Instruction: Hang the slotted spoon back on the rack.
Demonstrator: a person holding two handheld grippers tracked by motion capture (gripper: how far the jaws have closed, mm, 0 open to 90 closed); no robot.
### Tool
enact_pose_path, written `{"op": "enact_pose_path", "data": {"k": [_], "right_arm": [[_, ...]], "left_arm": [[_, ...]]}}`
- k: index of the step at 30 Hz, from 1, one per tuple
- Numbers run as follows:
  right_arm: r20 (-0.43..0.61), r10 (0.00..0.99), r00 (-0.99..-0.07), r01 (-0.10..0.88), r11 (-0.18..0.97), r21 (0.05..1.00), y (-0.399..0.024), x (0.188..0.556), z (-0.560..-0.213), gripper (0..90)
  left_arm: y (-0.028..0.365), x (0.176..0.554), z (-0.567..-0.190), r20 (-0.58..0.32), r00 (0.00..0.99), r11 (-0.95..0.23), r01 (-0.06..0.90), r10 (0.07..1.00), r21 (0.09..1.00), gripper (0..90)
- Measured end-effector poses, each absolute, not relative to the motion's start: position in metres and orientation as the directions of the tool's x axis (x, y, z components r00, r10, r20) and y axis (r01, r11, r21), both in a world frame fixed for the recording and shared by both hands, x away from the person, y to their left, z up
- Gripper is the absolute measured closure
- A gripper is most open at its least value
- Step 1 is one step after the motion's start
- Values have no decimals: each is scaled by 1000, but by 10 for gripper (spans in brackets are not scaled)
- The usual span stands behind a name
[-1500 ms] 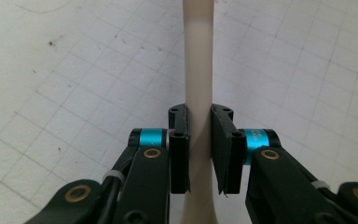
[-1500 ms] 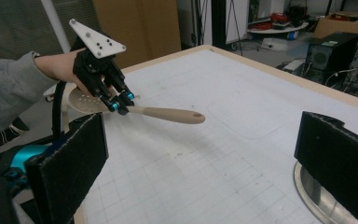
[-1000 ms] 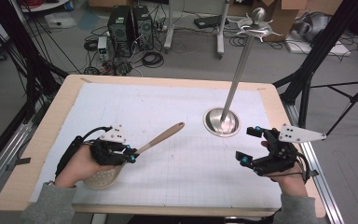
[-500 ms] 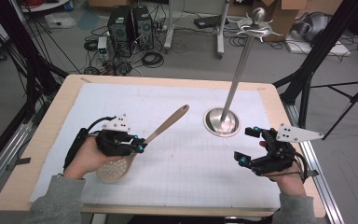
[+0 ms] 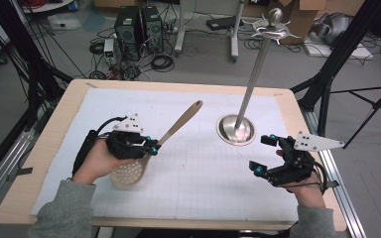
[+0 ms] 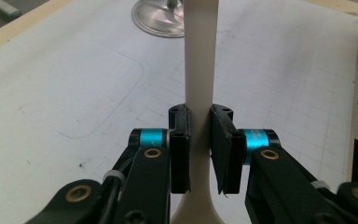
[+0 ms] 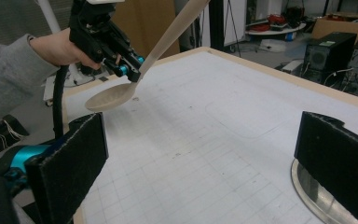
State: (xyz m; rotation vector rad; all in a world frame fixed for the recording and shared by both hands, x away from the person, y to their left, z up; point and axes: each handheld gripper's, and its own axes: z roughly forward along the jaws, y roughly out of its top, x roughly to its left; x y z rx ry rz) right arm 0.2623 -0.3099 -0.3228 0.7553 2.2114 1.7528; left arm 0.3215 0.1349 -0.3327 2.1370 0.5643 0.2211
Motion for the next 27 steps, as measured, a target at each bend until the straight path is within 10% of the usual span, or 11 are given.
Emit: {"op": "enact_pose_path", "data": {"k": [27], "right_arm": [[151, 515, -844, 253, 133, 958, -312, 261, -322, 14]], "left_arm": [[119, 345, -282, -46, 884, -475, 293, 465, 829, 779]]}}
